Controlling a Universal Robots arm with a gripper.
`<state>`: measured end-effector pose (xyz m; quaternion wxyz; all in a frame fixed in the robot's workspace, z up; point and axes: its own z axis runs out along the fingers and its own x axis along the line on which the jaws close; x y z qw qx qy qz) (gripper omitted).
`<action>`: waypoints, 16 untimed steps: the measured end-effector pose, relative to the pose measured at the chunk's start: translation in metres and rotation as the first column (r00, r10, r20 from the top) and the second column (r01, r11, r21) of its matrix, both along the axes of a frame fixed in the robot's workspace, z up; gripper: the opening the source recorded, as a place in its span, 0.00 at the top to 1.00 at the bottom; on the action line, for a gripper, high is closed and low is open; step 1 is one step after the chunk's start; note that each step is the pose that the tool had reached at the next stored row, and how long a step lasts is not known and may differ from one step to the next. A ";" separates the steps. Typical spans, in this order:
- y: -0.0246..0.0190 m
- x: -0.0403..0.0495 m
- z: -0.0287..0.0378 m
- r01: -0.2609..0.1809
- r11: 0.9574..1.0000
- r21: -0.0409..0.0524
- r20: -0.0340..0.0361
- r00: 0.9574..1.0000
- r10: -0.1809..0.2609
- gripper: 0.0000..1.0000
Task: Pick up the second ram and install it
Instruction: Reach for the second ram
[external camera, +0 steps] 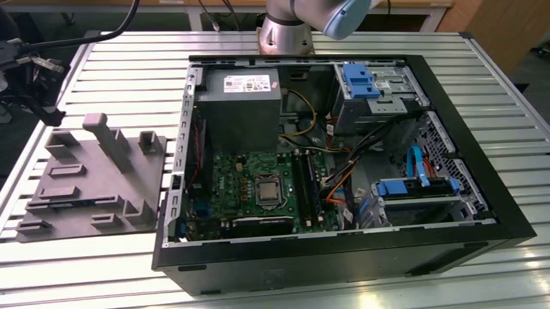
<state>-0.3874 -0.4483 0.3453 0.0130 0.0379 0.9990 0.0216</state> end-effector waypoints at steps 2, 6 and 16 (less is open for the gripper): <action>-0.0006 -0.0010 -0.0015 0.000 1.000 0.000 0.000 1.000 0.000 0.89; -0.0015 -0.0023 -0.0038 0.000 1.000 0.000 0.000 1.000 0.000 0.89; -0.0027 -0.0045 -0.0084 0.000 1.000 0.000 0.000 1.000 0.000 0.89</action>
